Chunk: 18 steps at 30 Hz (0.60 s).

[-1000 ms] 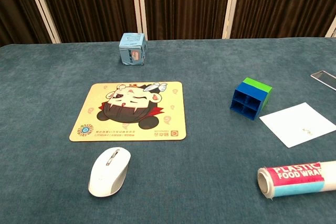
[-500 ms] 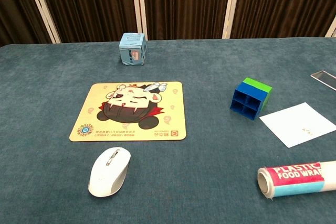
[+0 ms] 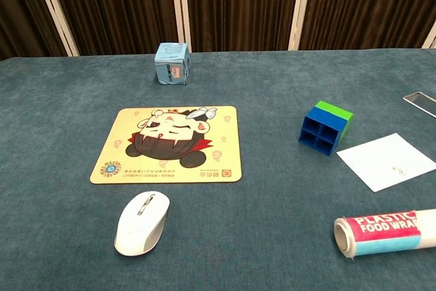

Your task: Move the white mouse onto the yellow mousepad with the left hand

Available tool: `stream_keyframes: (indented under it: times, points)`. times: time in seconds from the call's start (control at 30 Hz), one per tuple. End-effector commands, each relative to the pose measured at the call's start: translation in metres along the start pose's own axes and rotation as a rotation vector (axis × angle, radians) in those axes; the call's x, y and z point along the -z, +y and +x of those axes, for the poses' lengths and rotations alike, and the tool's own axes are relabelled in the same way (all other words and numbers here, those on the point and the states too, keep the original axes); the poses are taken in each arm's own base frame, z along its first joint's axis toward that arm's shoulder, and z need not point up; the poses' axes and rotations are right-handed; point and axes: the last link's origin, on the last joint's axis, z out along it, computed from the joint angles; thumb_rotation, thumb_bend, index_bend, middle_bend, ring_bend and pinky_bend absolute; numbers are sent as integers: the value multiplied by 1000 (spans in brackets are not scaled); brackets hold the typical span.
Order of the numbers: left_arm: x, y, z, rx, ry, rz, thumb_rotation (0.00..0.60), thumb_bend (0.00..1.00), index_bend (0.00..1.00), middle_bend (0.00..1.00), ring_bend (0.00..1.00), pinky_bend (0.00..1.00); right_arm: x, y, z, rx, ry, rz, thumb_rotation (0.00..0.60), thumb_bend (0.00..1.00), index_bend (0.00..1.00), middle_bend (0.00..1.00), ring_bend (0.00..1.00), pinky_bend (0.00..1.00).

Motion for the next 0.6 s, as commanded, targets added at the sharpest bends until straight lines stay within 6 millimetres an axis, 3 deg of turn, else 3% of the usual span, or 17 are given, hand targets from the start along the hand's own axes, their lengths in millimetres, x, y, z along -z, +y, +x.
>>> stream_keyframes:
  times: [0.03,0.37,0.6]
  points:
    - [-11,8,5,-25,-40,-119,600,322,75,0,0,0,0,0,0,0,2,1,600,79,137,0,0,0]
    - [-70,55,34,-239,-18,-560,600,268,214,0,0,0,0,0,0,-7,-1,-2,600,83,137,0,0,0]
    - [-90,84,26,-436,-113,-780,600,200,239,0,0,0,1,1,1,-16,-3,-2,600,84,137,0,0,0]
